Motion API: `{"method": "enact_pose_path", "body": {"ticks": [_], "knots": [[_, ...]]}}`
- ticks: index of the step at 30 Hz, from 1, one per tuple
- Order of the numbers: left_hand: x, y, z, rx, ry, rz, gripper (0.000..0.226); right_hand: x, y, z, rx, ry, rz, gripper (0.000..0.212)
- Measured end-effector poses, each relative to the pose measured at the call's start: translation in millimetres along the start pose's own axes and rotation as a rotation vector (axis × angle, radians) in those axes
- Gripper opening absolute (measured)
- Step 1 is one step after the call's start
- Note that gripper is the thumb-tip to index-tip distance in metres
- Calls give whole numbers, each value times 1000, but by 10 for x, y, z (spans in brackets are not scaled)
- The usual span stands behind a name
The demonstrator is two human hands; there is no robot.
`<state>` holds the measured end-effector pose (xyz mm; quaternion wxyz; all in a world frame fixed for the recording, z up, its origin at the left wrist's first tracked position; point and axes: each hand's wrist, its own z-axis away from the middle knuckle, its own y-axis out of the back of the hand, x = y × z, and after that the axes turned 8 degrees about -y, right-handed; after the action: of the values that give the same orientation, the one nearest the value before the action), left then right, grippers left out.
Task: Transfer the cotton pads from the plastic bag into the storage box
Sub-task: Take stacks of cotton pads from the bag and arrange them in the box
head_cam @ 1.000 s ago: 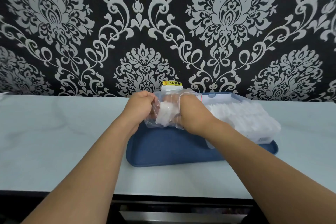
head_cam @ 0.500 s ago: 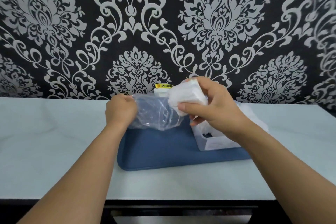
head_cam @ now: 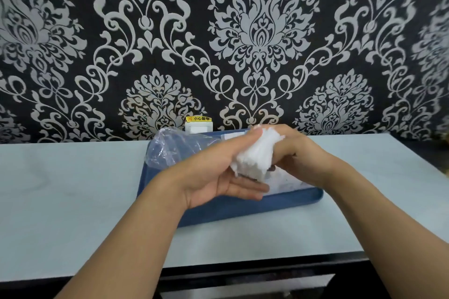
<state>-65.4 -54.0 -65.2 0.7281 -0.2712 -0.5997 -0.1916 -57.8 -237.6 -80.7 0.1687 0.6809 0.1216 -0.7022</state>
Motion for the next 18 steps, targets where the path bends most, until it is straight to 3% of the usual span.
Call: {"method": "enact_pose_path", "body": {"ticks": [2,4,8,11,18], "knots": [[-80,-13,-62,-3,47,109,64,33,-7,7,112,-17,151,23],[-115,-35,-141,62,45,223,61,47,-16,7,201,-8,235,32],[-145,-82,-227,145,11,368,54,60,28,61,198,-9,208,80],[-169,-109,-246,92,17,377,52,102,-16,81,215,21,341,105],[-171,10,-268,-6,32,355,65,119,-32,-6,322,108,307,79]]}}
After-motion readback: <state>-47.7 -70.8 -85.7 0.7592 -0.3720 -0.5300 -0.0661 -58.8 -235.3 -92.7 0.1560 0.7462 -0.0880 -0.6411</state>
